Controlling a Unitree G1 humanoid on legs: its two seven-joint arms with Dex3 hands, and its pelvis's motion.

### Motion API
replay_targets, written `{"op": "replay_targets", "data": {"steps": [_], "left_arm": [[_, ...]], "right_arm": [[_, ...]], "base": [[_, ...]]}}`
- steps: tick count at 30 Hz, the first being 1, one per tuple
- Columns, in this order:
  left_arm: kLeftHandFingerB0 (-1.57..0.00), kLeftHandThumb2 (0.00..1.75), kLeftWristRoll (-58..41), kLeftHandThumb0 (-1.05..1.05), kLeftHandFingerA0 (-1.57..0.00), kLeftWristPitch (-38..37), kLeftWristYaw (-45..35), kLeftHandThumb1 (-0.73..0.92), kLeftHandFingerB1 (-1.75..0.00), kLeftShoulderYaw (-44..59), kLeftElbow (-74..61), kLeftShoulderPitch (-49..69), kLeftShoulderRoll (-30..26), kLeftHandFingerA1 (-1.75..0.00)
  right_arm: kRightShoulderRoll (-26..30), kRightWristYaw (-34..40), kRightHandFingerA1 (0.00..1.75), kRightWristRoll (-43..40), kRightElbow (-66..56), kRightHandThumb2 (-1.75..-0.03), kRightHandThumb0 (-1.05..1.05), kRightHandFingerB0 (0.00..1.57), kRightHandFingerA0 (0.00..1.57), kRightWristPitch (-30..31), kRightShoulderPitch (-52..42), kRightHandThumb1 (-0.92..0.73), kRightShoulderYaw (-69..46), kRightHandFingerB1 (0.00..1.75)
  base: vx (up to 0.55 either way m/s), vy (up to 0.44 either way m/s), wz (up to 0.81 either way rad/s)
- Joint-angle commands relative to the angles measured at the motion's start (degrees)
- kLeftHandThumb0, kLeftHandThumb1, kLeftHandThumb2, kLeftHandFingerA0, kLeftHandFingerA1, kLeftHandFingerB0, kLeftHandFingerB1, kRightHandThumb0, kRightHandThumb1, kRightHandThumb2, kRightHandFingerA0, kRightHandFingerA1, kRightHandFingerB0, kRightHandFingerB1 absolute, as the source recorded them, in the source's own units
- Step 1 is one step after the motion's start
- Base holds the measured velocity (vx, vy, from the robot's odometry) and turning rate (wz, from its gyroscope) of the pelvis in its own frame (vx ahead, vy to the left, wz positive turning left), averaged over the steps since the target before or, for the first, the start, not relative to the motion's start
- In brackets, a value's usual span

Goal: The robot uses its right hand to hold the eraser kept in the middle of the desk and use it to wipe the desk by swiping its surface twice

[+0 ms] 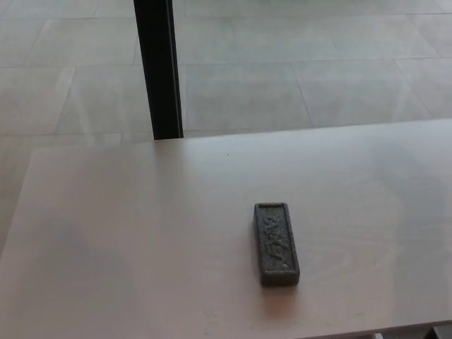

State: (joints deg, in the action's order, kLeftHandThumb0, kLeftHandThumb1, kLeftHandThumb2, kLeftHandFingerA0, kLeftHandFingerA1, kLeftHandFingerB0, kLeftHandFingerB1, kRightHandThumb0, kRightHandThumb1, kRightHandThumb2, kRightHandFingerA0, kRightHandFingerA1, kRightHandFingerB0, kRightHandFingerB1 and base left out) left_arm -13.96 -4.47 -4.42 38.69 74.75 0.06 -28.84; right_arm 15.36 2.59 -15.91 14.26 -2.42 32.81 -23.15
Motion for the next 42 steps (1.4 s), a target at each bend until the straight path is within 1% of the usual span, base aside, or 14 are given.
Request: {"op": "replay_targets", "data": {"steps": [1,3,4,5,7,8,12,19,20,22,27,30,31,42], "left_arm": [[-0.65,0.59,-1.46,-0.5,-0.76,1.54,-0.2,0.62,-0.56,-0.17,0.1,-0.75,-1.79,-0.69],[-0.66,0.58,-1.04,-0.51,-0.79,1.5,0.22,0.61,-0.56,-0.58,0.06,-0.91,-2.0,-0.69],[-0.63,0.59,-1.11,-0.5,-0.77,1.77,0.32,0.62,-0.55,-0.55,0.07,-1.09,-2.05,-0.67],[-0.62,0.59,-0.97,-0.49,-0.75,1.59,0.07,0.64,-0.54,-0.73,0.06,-1.01,-2.01,-0.66],[-0.59,0.59,-1.04,-0.49,-0.74,1.25,-0.16,0.64,-0.54,-0.74,0.06,-0.91,-1.94,-0.65],[-0.59,0.59,-0.84,-0.49,-0.74,1.14,-0.3,0.65,-0.53,-1.01,0.01,-0.82,-1.95,-0.64],[-0.62,0.59,-1.82,-0.49,-0.76,1.53,0.01,0.64,-0.55,-0.33,-0.02,-0.84,-1.92,-0.65],[-0.61,0.6,-1.55,-0.51,-0.76,1.47,0.01,0.66,-0.53,-1.4,0.09,-1.17,-2.41,-0.66],[-0.65,0.59,-1.89,-0.5,-0.78,1.45,0.28,0.64,-0.55,-1.2,0.18,-1.28,-2.36,-0.67],[-0.64,0.6,-1.83,-0.5,-0.76,1.88,0.56,0.66,-0.54,-1.38,0.25,-1.48,-2.51,-0.68],[-0.66,0.6,-1.72,-0.5,-0.78,1.56,0.75,0.67,-0.55,-1.75,0.43,-1.44,-2.48,-0.69],[-0.64,0.6,-1.78,-0.51,-0.77,1.6,0.52,0.68,-0.55,-1.82,0.5,-1.32,-2.39,-0.68],[-0.66,0.6,-2.18,-0.51,-0.77,1.62,0.54,0.67,-0.56,-1.5,0.41,-1.22,-2.26,-0.71],[-0.62,0.61,-1.89,-0.52,-0.76,1.52,-0.36,0.68,-0.54,-2.31,0.39,-0.93,-2.59,-0.69]], "right_arm": [[-10.66,-0.66,1.47,6.24,-10.41,-1.18,-0.15,0.98,1.3,12.53,2.23,-0.49,20.48,1.25],[-11.8,-1.45,1.75,6.72,-9.0,-1.28,-0.09,0.84,0.98,11.99,2.25,-0.46,22.62,1.52],[-13.12,-1.03,1.48,7.5,-7.82,-1.2,-0.14,1.06,1.32,11.54,2.11,-0.46,23.98,1.3],[-14.07,-0.64,1.75,8.34,-6.84,-1.33,-0.09,0.9,1.04,10.99,1.9,-0.42,25.19,1.52],[-15.27,-0.88,1.45,10.11,-4.29,-1.22,-0.18,1.09,1.3,9.5,1.48,-0.45,27.88,1.31],[-16.39,-0.03,1.75,12.67,-2.4,-1.33,-0.13,0.88,1.02,9.21,0.82,-0.41,30.88,1.56],[-17.43,0.75,1.75,14.99,1.46,-1.34,-0.17,0.83,0.98,8.28,-0.27,-0.38,34.9,1.63],[-20.0,1.11,1.75,13.77,8.46,-1.28,-0.22,0.81,1.01,8.05,-0.22,-0.46,34.77,1.67],[-20.11,0.61,1.47,14.25,10.32,-1.22,-0.3,1.07,1.26,6.46,-0.45,-0.48,34.87,1.37],[-20.48,-0.12,1.75,14.62,13.43,-1.33,-0.23,0.81,1.02,5.27,-0.79,-0.43,35.11,1.74],[-20.08,0.16,1.75,18.23,17.86,-1.31,-0.23,0.79,0.99,2.55,-0.41,-0.44,37.19,1.72],[-20.72,1.41,1.45,18.99,20.55,-1.2,-0.32,1.07,1.24,2.28,-0.8,-0.46,36.89,1.36],[-20.65,1.51,1.75,19.14,20.98,-1.27,-0.25,0.8,0.99,2.63,-0.89,-0.45,36.71,1.72],[-20.64,0.4,1.75,19.0,21.83,-1.23,-0.25,0.79,0.98,3.9,-1.95,-0.5,33.95,1.69]], "base": [[0.0,0.0,0.0],[0.0,0.0,0.0],[0.0,0.0,0.0],[0.0,0.0,0.0],[0.0,0.0,0.0],[0.0,0.0,0.0],[0.0,0.0,0.0],[0.0,0.0,0.0],[0.0,0.0,0.0],[0.0,0.0,0.0],[0.0,0.0,0.0],[0.0,0.0,0.0],[0.0,0.0,0.0],[0.0,0.0,0.0]]}}
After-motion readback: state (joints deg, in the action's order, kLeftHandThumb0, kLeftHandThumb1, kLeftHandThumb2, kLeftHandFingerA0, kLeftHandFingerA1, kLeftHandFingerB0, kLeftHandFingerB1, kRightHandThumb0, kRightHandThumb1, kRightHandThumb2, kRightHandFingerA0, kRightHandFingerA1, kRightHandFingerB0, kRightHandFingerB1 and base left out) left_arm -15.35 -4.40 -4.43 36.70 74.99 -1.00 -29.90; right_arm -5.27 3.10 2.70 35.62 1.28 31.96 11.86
